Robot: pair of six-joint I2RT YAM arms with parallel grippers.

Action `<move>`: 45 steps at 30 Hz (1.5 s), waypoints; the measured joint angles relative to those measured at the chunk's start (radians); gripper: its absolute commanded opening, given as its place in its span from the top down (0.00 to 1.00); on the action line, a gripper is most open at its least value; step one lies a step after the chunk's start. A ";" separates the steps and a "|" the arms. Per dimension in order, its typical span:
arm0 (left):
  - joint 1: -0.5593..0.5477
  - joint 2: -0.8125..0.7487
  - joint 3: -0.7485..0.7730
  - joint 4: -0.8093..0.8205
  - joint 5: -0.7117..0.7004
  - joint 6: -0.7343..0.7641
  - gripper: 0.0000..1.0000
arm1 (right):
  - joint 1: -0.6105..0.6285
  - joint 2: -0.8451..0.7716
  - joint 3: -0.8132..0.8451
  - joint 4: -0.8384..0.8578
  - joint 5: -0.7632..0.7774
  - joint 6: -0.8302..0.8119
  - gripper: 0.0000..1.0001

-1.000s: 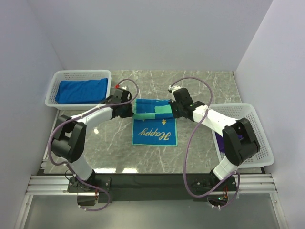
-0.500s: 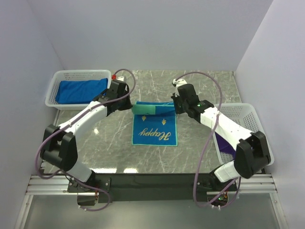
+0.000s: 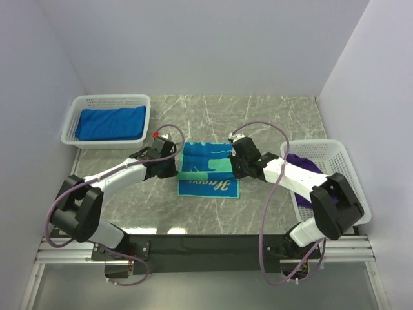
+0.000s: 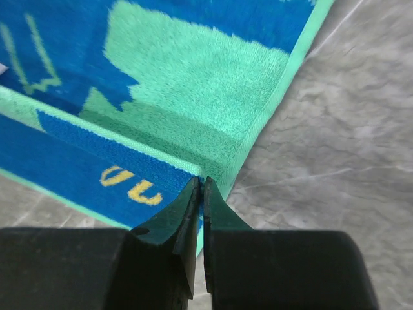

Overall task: Fold and stack the towels
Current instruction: Fold the towel

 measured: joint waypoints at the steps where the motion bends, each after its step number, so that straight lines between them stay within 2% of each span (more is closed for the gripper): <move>1: -0.001 0.008 -0.006 0.004 0.000 -0.006 0.99 | 0.000 0.017 0.001 0.000 -0.002 0.007 1.00; 21: -0.029 0.052 -0.014 0.011 -0.034 -0.051 0.99 | -0.001 0.183 0.093 -0.103 -0.014 0.095 1.00; 31: -0.038 0.132 -0.019 0.026 -0.067 -0.106 0.99 | -0.027 0.277 0.156 -0.119 -0.051 0.130 1.00; 39: -0.009 0.221 0.101 -0.003 -0.129 -0.111 0.99 | -0.071 0.402 0.328 -0.153 -0.043 0.098 1.00; 45: 0.001 0.234 0.172 -0.028 -0.157 -0.084 0.99 | -0.074 0.394 0.362 -0.161 -0.015 0.064 1.00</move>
